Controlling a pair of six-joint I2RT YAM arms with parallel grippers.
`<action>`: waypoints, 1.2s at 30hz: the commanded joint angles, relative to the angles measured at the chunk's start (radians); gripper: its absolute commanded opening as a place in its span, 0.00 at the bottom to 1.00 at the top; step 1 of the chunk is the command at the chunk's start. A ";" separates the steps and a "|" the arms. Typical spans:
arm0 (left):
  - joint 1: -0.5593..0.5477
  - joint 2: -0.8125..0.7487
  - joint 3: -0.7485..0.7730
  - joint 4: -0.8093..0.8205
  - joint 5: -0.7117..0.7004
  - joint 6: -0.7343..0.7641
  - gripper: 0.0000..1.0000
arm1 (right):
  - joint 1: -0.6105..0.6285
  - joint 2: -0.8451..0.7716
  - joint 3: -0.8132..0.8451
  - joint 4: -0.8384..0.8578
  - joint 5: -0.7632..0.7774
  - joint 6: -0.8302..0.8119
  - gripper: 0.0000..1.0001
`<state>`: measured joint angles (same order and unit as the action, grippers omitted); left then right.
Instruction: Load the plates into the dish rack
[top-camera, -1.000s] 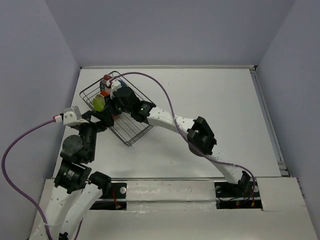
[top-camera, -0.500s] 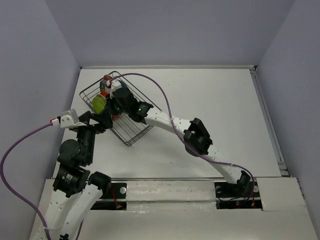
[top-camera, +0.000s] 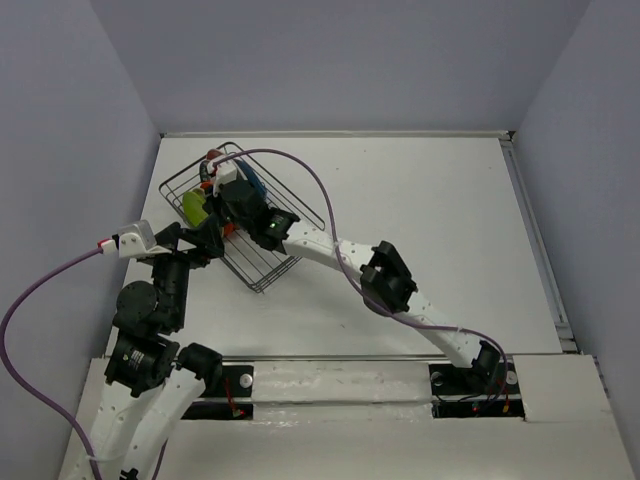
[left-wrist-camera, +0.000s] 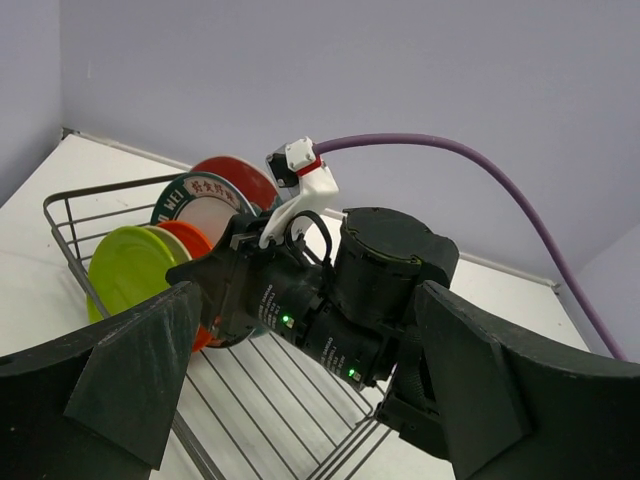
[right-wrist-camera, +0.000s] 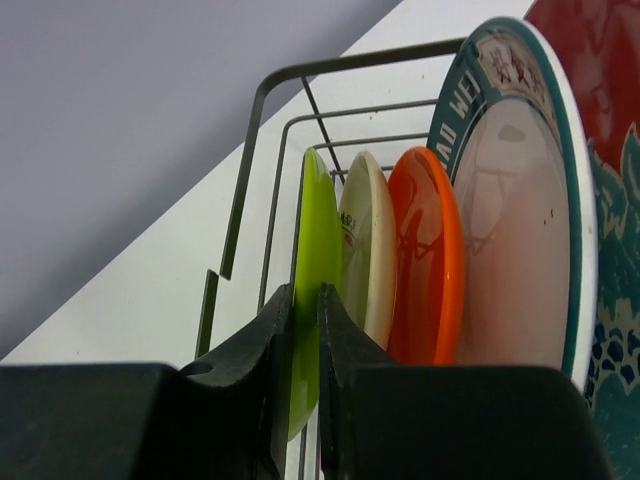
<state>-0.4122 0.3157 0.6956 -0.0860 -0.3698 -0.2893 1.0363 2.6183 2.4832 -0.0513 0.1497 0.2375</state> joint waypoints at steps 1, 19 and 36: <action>0.004 -0.012 -0.007 0.061 -0.003 0.009 0.99 | 0.016 0.055 0.092 0.154 0.039 -0.070 0.07; 0.009 0.002 -0.008 0.066 0.002 0.010 0.99 | 0.025 0.016 0.046 0.234 0.077 -0.127 0.57; 0.016 0.049 0.044 0.054 0.046 -0.005 0.99 | 0.016 -0.628 -0.605 0.268 0.097 -0.121 0.74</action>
<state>-0.4015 0.3271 0.6956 -0.0723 -0.3607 -0.2897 1.0565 2.2379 2.0720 0.1432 0.2222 0.1112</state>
